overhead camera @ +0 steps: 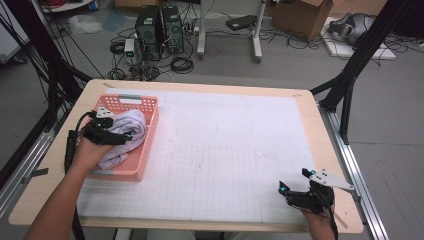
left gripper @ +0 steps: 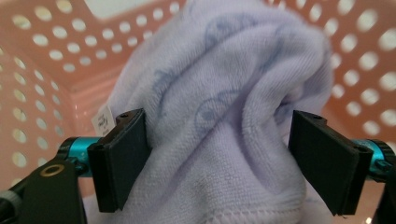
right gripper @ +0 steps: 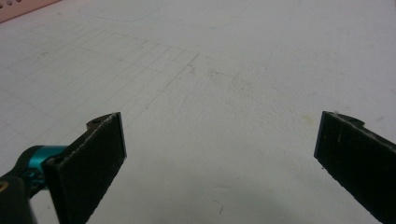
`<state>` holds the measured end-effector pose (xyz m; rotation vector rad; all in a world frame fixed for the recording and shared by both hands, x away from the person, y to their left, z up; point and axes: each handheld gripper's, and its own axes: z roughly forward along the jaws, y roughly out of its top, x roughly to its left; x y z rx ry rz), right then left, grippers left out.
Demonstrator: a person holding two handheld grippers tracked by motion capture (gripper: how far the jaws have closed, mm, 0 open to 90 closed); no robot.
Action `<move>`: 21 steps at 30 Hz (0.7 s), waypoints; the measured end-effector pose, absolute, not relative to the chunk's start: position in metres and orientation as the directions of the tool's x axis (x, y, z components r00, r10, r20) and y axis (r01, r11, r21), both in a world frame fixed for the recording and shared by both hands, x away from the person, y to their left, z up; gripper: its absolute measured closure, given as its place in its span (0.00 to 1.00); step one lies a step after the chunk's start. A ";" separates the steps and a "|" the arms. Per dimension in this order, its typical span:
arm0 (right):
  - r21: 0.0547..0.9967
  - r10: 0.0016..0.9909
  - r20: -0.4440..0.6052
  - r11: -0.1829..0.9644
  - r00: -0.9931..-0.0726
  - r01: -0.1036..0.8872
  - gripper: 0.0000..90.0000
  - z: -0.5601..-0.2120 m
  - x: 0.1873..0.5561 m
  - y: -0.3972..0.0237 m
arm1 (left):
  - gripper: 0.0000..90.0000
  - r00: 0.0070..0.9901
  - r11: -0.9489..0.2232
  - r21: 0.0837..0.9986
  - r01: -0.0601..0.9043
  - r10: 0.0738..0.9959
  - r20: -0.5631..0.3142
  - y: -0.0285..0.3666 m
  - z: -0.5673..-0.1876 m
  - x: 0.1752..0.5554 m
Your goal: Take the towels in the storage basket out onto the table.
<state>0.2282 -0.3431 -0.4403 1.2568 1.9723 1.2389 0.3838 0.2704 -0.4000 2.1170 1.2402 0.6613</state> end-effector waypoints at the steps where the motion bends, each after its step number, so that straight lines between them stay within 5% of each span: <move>1: 0.881 0.888 0.064 0.163 -0.455 0.443 0.01 -0.440 0.228 -0.343 | 0.21 0.439 -0.399 0.688 0.607 0.889 0.129 0.270 -0.403 0.385; 16: 0.877 0.889 0.060 0.171 -0.454 0.449 0.01 -0.441 0.228 -0.344 | 0.07 0.467 -0.462 0.555 0.692 0.873 0.144 0.264 -0.427 0.395; 19: 0.877 0.889 0.061 0.169 -0.454 0.449 0.01 -0.441 0.227 -0.344 | 0.34 0.449 -0.447 0.567 0.692 0.882 0.147 0.268 -0.423 0.394; 21: 0.877 0.888 0.061 0.170 -0.455 0.449 0.01 -0.440 0.226 -0.345 | 0.38 0.452 -0.455 0.569 0.685 0.878 0.158 0.269 -0.421 0.393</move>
